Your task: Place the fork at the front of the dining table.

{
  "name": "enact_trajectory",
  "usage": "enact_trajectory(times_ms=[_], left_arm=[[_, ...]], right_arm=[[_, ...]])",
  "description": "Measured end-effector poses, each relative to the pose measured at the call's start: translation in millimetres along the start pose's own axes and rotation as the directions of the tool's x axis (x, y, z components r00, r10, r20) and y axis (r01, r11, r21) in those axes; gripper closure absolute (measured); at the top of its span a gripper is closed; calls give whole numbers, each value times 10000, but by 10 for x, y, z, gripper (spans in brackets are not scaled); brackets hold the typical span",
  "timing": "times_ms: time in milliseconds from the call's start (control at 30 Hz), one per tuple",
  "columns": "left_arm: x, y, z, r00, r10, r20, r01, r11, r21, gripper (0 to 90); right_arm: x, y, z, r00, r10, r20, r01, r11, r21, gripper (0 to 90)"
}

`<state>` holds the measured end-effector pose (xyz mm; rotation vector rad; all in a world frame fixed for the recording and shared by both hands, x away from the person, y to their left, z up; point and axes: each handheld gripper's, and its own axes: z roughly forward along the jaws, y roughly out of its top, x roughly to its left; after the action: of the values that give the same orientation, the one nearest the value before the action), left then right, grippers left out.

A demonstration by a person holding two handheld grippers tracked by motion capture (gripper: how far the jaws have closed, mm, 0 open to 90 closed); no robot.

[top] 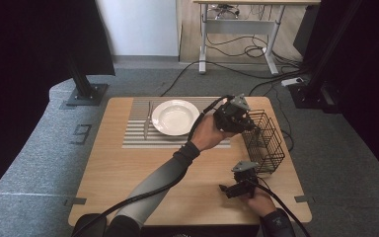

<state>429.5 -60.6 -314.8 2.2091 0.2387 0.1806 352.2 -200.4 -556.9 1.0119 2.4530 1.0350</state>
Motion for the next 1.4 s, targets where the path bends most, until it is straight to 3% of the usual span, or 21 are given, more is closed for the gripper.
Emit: enact_trajectory(times_ms=[200, 267, 400, 533, 733, 900, 933, 1000, 1100, 1133, 1233, 1267, 1367, 1400], left_arm=[[43, -50, -334, 9991, 10, -428, -15, 10000, -99, 783], [53, -75, -377, 9988, -12, -495, 8, 10000, -77, 783], [99, -281, -514, 9968, -121, -795, 136, 9997, 186, 782], [128, -429, -584, 9961, -256, -845, 286, 9990, 349, 783], [162, -723, -691, 9965, -418, -717, 456, 9976, 520, 782], [167, -939, -739, 9977, -476, -483, 504, 9970, 590, 782], [164, -1013, -752, 9980, -483, -398, 507, 9969, 603, 782], [161, -1048, -758, 9985, -438, -338, 457, 9971, 601, 782], [148, -1147, -774, 9991, -389, -175, 399, 9973, 617, 782], [142, -1205, -785, 9993, -382, -63, 385, 9971, 656, 782], [140, -1258, -799, 9994, -358, -40, 360, 9969, 697, 782], [146, -1309, -810, 9992, -387, 41, 383, 9967, 721, 782], [151, -1358, -815, 9992, -385, 136, 374, 9966, 734, 782], [155, -1404, -814, 9991, -340, 262, 320, 9966, 755, 782]], right_arm=[[-1, 3, 1, 10000, -24, -8, 24, 10000, 9, 0], [4, 12, 10, 10000, -28, -37, 28, 10000, 10, 0], [19, 27, 25, 10000, 23, 10, -24, 10000, 19, 0], [27, 36, 35, 10000, 75, 32, -75, 10000, 7, 0], [31, 72, 50, 9998, 153, 127, -155, 9998, 150, 0], [13, 123, 38, 9999, 120, 87, -123, 9993, 344, 88], [8, 155, 34, 10000, 94, 4, -94, 9989, 464, 142], [9, 178, 31, 10000, 90, -34, -88, 9985, 539, 149], [1, 272, 10, 9998, -18, -175, 24, 9994, 347, 199], [-3, 351, -10, 9995, -204, -249, 205, 9998, 19, 224], [-2, 435, -27, 9987, -351, -375, 339, 9989, -320, 249], [1, 522, -41, 9968, -398, -689, 357, 9975, -603, 283], [13, 614, -41, 9937, -536, -984, 458, 9958, -790, 308], [44, 705, -40, 9880, -894, -1262, 778, 9926, -937, 378]])
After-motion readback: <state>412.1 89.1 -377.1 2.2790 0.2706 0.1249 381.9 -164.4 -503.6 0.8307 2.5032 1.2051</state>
